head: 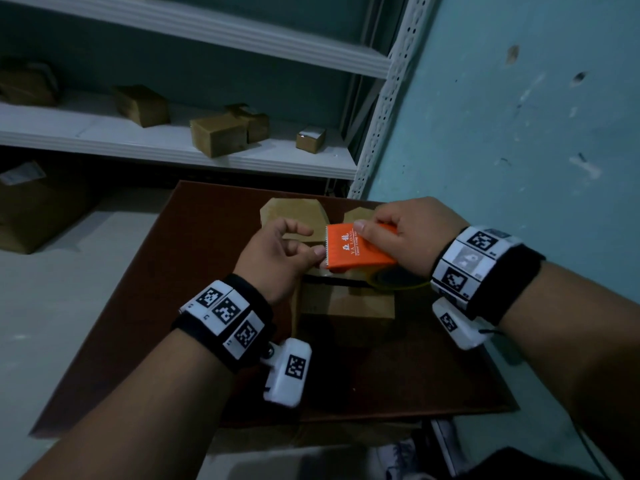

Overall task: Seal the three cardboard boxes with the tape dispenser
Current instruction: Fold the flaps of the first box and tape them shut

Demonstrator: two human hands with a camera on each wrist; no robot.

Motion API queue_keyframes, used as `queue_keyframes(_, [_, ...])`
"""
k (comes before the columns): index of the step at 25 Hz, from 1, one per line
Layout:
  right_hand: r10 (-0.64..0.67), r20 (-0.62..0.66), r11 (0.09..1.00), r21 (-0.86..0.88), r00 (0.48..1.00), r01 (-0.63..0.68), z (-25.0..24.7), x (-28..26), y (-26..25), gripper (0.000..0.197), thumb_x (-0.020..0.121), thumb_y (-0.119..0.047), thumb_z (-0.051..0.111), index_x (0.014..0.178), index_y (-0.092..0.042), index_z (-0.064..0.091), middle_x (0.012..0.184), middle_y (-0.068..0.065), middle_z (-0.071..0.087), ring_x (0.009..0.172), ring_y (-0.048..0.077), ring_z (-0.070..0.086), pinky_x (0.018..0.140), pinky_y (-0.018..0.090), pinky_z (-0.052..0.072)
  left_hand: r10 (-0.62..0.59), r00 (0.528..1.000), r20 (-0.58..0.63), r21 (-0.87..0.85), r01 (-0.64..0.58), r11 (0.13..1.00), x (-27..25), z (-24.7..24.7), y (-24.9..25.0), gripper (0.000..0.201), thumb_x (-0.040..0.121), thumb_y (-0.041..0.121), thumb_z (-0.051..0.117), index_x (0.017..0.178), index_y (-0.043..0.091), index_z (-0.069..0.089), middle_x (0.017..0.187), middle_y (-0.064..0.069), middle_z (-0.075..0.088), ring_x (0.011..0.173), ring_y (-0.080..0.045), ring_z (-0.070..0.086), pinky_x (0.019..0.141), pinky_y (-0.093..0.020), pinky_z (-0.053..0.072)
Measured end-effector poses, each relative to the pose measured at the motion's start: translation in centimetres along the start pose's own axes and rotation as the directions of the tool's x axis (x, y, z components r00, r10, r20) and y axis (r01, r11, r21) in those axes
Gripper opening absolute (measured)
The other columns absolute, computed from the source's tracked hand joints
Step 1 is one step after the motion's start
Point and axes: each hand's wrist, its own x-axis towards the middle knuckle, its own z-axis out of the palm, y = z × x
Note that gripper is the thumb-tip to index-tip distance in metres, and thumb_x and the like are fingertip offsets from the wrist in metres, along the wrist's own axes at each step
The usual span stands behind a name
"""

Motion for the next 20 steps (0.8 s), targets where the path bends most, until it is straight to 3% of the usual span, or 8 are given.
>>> queue_keyframes(2, [0.014,0.018,1.000,-0.023,1.000,-0.013,-0.9,-0.2,0.6,0.041,0.098,-0.078,0.032,0.084,-0.045,0.053,0.080,-0.017,0.058,0.075,0.002,0.055,0.073,0.034,0.047,0.027,0.998,-0.051,0.052,-0.024,0.998,-0.2,-0.6,0.4,0.029,0.093,0.014,0.078,0.110,0.018,0.055,0.075,-0.003,0.076,0.070,-0.027,0.073,0.066,-0.040,0.055])
queue_keyframes(3, [0.030,0.031,0.999,-0.029,0.999,-0.029,-1.3,-0.2,1.0,0.045,0.097,-0.079,0.031,0.089,-0.043,0.056,0.082,-0.015,0.060,0.076,0.004,0.056,0.074,0.035,0.049,0.037,0.997,-0.064,0.066,-0.033,0.997,-0.2,-1.0,0.5,0.029,0.093,0.013,0.078,0.108,0.016,0.054,0.073,-0.003,0.076,0.070,-0.023,0.075,0.066,-0.038,0.056])
queue_keyframes(5, [0.047,0.038,0.998,-0.049,0.998,-0.045,-2.0,-0.4,1.7,0.056,0.097,-0.079,0.030,0.097,-0.034,0.064,0.084,-0.010,0.065,0.077,0.009,0.060,0.077,0.036,0.053,0.048,0.997,-0.061,0.067,-0.043,0.997,-0.5,-1.5,0.8,0.028,0.093,0.009,0.077,0.104,0.013,0.052,0.066,-0.001,0.074,0.062,-0.010,0.073,0.059,-0.027,0.053])
queue_keyframes(8, [0.043,0.045,0.996,-0.076,0.998,-0.039,-2.1,-0.7,2.6,0.063,0.093,-0.082,0.026,0.096,-0.032,0.065,0.082,-0.008,0.066,0.077,0.012,0.062,0.075,0.035,0.051,0.035,0.998,-0.061,0.092,-0.029,0.995,-0.9,-2.0,1.3,0.026,0.093,0.006,0.076,0.102,0.009,0.051,0.061,0.001,0.069,0.057,-0.003,0.070,0.055,-0.018,0.050])
queue_keyframes(11, [0.061,0.081,0.994,-0.099,0.995,-0.053,-2.1,-1.1,3.3,0.074,0.081,-0.088,0.016,0.089,-0.032,0.063,0.079,-0.007,0.065,0.075,0.014,0.062,0.072,0.034,0.049,-0.036,0.996,-0.076,0.086,0.043,0.995,-0.9,-2.9,1.4,0.029,0.091,0.011,0.079,0.106,0.008,0.054,0.071,-0.006,0.075,0.068,-0.014,0.075,0.071,-0.037,0.058])
queue_keyframes(13, [0.069,0.106,0.992,-0.115,0.992,-0.056,-1.8,-1.3,3.2,0.068,0.084,-0.086,0.019,0.087,-0.033,0.060,0.079,-0.007,0.064,0.074,0.013,0.061,0.070,0.033,0.046,-0.088,0.994,-0.059,0.118,0.095,0.988,-0.9,-3.3,1.3,0.034,0.089,0.020,0.083,0.109,0.008,0.058,0.077,-0.007,0.078,0.076,-0.020,0.076,0.079,-0.043,0.057])
queue_keyframes(16, [0.064,0.123,0.991,-0.126,0.990,-0.049,-1.0,-1.5,2.6,0.057,0.094,-0.080,0.025,0.092,-0.035,0.060,0.081,-0.009,0.062,0.075,0.011,0.060,0.071,0.033,0.046,-0.159,0.986,-0.043,0.157,0.164,0.974,-0.9,-3.8,1.5,0.041,0.084,0.026,0.086,0.112,0.012,0.060,0.077,0.000,0.079,0.069,-0.010,0.073,0.065,-0.029,0.053])
queue_keyframes(20, [0.087,0.186,0.974,-0.220,0.979,-0.045,0.0,-1.0,1.9,0.060,0.097,-0.080,0.023,0.104,-0.035,0.062,0.084,-0.010,0.062,0.077,0.011,0.059,0.076,0.036,0.053,-0.219,0.974,-0.058,0.211,0.227,0.951,-0.5,-4.0,0.7,0.037,0.086,0.021,0.085,0.108,0.013,0.056,0.078,-0.001,0.079,0.057,-0.003,0.070,0.042,-0.014,0.045])
